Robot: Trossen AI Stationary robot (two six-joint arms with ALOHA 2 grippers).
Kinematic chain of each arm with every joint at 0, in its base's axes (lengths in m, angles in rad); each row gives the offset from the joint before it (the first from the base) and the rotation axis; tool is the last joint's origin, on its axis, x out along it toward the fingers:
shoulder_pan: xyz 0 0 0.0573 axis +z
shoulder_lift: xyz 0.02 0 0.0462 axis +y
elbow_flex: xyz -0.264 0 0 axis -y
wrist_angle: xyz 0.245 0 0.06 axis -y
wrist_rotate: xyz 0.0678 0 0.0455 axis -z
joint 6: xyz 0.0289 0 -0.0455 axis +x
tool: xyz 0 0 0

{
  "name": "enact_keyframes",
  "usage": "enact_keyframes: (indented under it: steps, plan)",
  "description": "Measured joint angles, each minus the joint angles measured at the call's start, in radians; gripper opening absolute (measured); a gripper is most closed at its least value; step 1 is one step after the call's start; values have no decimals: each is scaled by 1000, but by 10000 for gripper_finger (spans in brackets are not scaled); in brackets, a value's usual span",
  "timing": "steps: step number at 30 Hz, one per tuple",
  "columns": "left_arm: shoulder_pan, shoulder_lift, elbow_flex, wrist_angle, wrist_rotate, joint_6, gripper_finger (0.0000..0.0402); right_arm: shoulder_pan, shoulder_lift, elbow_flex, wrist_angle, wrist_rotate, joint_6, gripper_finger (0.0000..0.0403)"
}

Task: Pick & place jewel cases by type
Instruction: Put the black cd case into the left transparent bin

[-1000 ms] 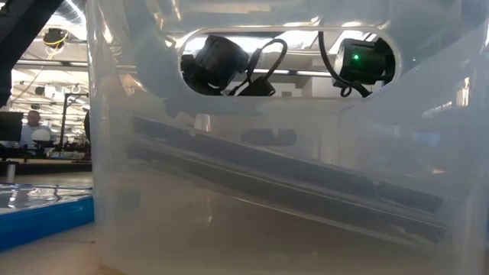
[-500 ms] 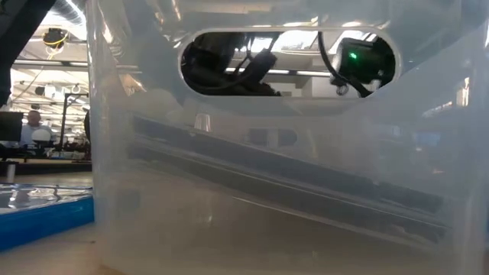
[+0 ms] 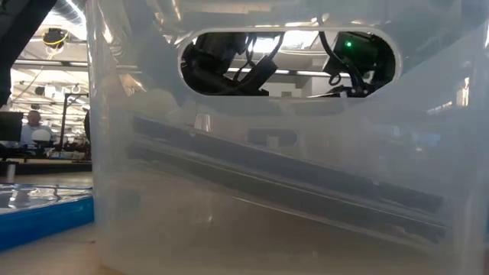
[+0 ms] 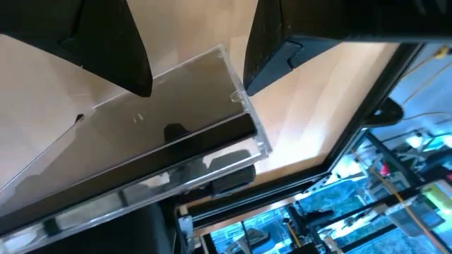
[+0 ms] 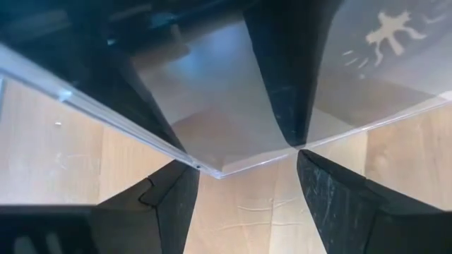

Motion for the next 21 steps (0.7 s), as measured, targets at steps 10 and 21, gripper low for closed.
enact_keyframes:
  steps: [10,21]
  plan:
    - [19,1,-2,-1,47,8,218,10,-2,0,-7,2,-40,240]
    - [45,2,-3,12,48,-6,219,43,-3,-1,-5,-19,-72,240]
